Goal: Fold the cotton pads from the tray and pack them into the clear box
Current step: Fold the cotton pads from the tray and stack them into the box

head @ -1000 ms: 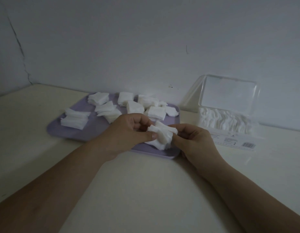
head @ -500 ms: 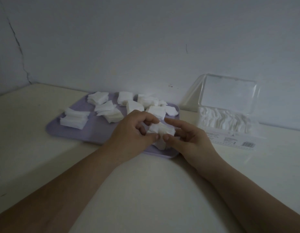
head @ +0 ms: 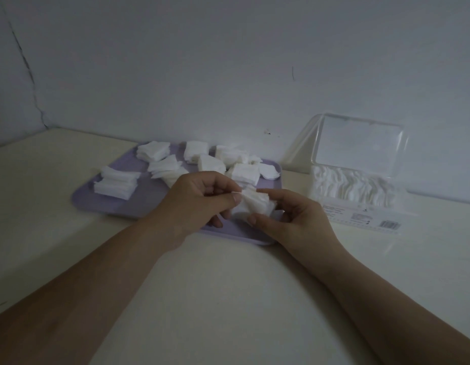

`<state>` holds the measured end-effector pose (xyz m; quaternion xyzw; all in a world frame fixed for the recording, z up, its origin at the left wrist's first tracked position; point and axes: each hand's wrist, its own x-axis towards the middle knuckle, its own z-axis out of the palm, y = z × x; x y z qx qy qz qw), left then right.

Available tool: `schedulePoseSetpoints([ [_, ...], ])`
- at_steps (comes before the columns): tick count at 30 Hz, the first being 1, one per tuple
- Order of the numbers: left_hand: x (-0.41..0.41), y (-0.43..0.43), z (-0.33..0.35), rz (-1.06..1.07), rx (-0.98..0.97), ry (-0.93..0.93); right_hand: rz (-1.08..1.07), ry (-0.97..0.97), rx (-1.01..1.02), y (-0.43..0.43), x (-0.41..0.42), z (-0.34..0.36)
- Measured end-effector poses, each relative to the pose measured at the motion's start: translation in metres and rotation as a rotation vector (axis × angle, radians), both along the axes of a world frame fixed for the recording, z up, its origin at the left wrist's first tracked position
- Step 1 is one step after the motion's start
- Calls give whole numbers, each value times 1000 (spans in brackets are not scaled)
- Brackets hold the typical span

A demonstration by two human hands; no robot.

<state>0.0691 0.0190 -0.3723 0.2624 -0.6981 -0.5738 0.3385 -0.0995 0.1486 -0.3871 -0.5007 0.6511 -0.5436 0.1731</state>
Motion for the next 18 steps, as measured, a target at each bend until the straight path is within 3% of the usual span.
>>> schedulePoseSetpoints([
  [5,-6,2,-5,-19,-108,-144,-7,8,20,-3,-3,-6],
  [10,-9,4,-7,18,-251,-151,42,82,8,0,-6,-5],
  [18,-5,-1,-8,64,-152,-185,12,-23,-44,-6,-8,-12],
])
